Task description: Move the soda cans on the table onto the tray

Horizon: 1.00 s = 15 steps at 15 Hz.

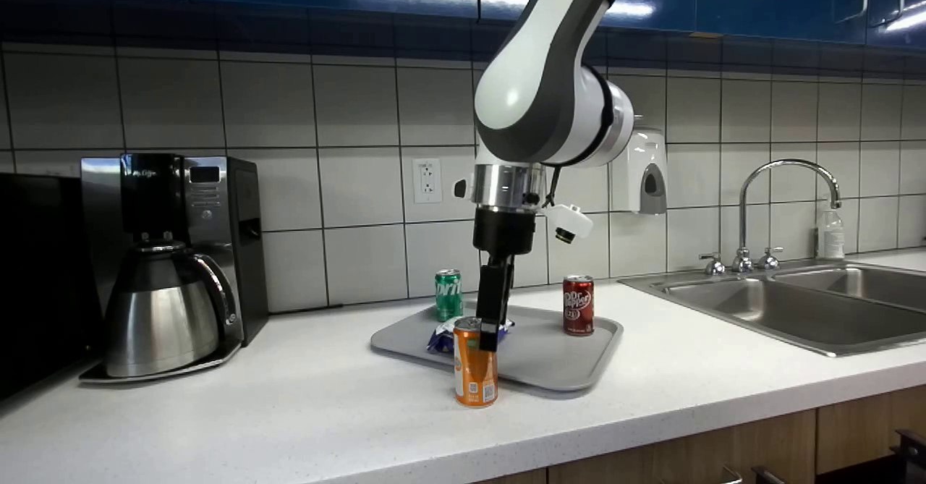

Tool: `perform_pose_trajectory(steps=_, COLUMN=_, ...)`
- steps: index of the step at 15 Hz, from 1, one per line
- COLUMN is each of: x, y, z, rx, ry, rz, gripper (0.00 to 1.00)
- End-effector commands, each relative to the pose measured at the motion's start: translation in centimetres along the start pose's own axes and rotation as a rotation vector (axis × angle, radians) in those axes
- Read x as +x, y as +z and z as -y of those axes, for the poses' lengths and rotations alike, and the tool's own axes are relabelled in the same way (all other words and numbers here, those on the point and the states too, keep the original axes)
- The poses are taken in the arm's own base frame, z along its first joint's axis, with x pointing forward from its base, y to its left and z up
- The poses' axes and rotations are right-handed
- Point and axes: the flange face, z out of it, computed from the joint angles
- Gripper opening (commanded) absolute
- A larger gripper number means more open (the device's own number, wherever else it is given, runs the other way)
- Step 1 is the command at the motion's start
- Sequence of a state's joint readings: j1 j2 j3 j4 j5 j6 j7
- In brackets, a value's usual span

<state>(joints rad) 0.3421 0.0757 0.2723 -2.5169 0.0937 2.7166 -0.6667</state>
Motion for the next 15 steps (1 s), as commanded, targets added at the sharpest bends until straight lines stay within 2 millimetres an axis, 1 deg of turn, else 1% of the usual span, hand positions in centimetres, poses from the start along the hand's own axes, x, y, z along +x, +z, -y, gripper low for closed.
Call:
perform_pose_trajectory(steps=1, x=0.8, y=0.3, z=-0.2, rx=-0.019, ry=-0.003, rz=-0.005, gripper=1.00)
perform_pose_trajectory(steps=12, x=2.0, y=1.6, z=-0.5, rx=-0.021, ry=-0.014, rz=0.007, gripper=1.00)
perform_pose_trajectory(steps=13, x=2.1, y=1.6, z=-0.6, rx=-0.021, ry=-0.013, rz=0.005, gripper=0.75)
perform_pose_trajectory(steps=14, x=2.1, y=1.7, z=-0.6, rx=-0.019, ry=-0.014, rz=0.007, gripper=0.74)
perform_pose_trajectory(steps=15, x=2.2, y=1.7, z=-0.6, rx=-0.019, ry=-0.015, rz=0.006, gripper=0.68)
